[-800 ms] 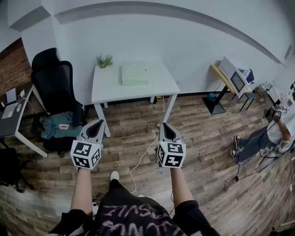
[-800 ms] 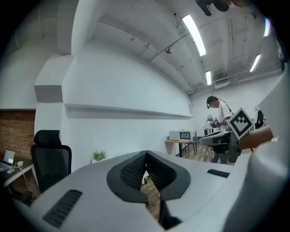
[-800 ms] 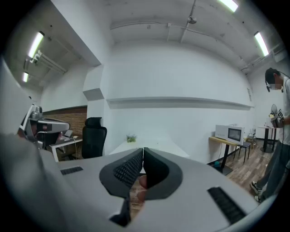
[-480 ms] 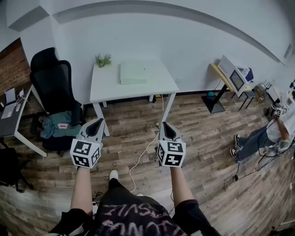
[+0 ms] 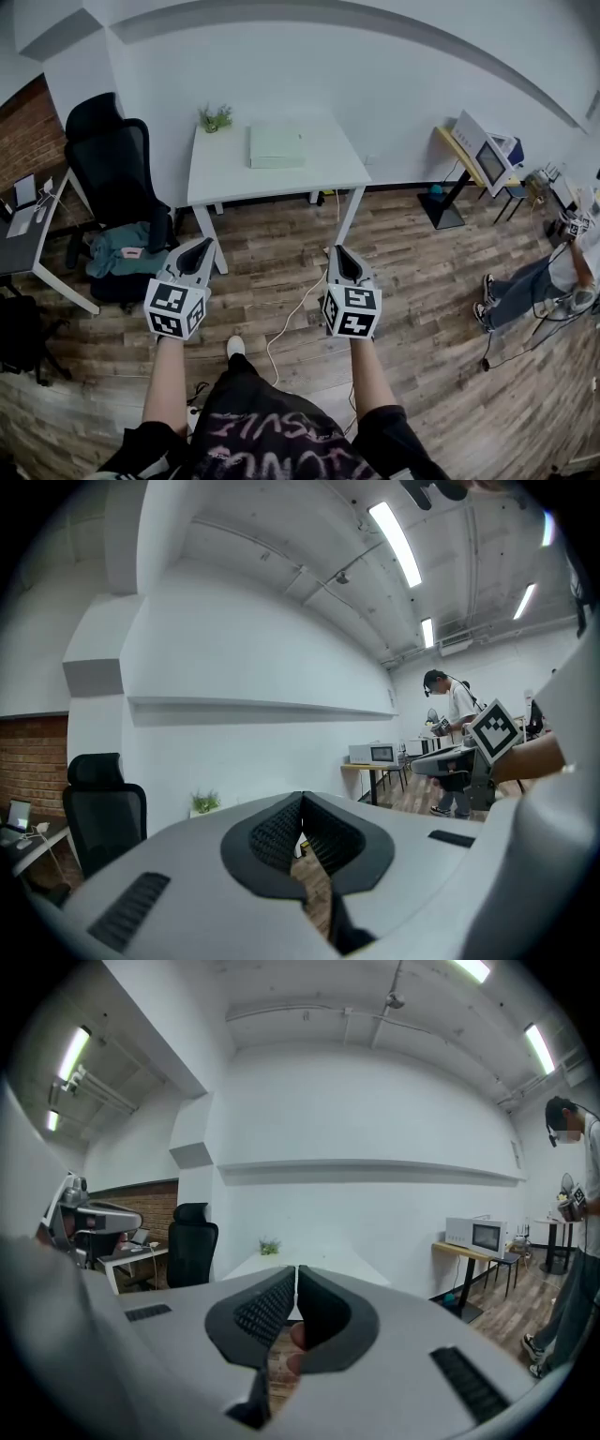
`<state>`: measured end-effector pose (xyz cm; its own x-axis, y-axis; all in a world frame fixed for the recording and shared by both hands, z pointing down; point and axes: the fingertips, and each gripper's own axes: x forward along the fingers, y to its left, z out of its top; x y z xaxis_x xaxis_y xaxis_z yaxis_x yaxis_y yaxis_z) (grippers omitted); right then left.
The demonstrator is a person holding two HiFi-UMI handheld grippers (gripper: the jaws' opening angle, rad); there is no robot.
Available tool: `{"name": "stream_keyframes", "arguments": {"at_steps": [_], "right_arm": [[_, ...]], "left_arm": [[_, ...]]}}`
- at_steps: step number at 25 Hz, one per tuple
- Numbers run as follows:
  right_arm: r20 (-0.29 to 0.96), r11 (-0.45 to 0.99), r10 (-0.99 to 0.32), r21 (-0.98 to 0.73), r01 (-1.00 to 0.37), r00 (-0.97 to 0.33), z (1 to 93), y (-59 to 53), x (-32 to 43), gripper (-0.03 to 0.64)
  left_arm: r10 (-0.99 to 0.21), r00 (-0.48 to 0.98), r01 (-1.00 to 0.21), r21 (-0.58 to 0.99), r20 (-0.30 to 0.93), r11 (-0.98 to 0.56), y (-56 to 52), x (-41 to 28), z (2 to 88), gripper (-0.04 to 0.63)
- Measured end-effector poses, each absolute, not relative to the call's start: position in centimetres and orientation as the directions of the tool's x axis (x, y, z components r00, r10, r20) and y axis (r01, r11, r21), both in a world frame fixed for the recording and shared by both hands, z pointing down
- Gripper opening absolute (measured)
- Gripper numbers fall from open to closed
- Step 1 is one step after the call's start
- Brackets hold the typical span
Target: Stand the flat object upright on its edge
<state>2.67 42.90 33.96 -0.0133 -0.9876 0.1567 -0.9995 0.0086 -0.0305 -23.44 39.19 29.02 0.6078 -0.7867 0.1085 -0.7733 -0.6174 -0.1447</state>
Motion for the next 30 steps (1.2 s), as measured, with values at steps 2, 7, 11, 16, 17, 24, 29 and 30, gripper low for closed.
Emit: {"name": "stream_keyframes", "arguments": {"at_steps": [2,7,11,16,17,24,29,30], "right_arm": [[0.157,0.011,-0.988,-0.026,-1.000,-0.015,34.3,42.0,2.6,0.028],[0.164,0.002,-0.986,-0.014,-1.000,-0.005,34.8,38.7,2.8,0.028],[0.170,-0.013,-0.985,-0.009,-1.000,0.011,35.5,35.3,3.1,0.028],[0.193,-0.034,-0.981,-0.010,-0.999,0.031,36.5,30.2,3.6,0.028],[0.196,-0.035,-0.980,-0.011,-0.999,0.032,36.5,29.1,3.4,0.028],[0.205,-0.044,-0.978,0.020,-0.999,0.048,35.9,22.0,2.6,0.028],[0.211,-0.061,-0.975,0.032,-0.998,0.066,35.2,18.3,1.8,0.028],[0.209,-0.066,-0.975,0.032,-0.997,0.072,35.1,17.8,1.8,0.028]], "left_arm": [[-0.784,0.610,-0.771,-0.144,0.117,-0.621,38.4,-23.4,29.5,0.015],[-0.772,0.621,-0.762,-0.130,0.132,-0.635,34.9,-23.1,30.1,0.015],[-0.765,0.627,-0.757,-0.116,0.146,-0.643,31.0,-23.2,31.2,0.015],[-0.748,0.645,-0.743,-0.098,0.155,-0.662,25.2,-23.1,32.3,0.015],[-0.746,0.647,-0.743,-0.094,0.157,-0.663,23.8,-23.3,32.4,0.015],[-0.723,0.673,-0.721,-0.075,0.158,-0.688,15.6,-24.1,32.1,0.015],[-0.700,0.699,-0.704,-0.032,0.143,-0.709,10.5,-24.9,31.3,0.015],[-0.695,0.704,-0.699,-0.029,0.142,-0.714,9.7,-24.9,31.2,0.015]]}}
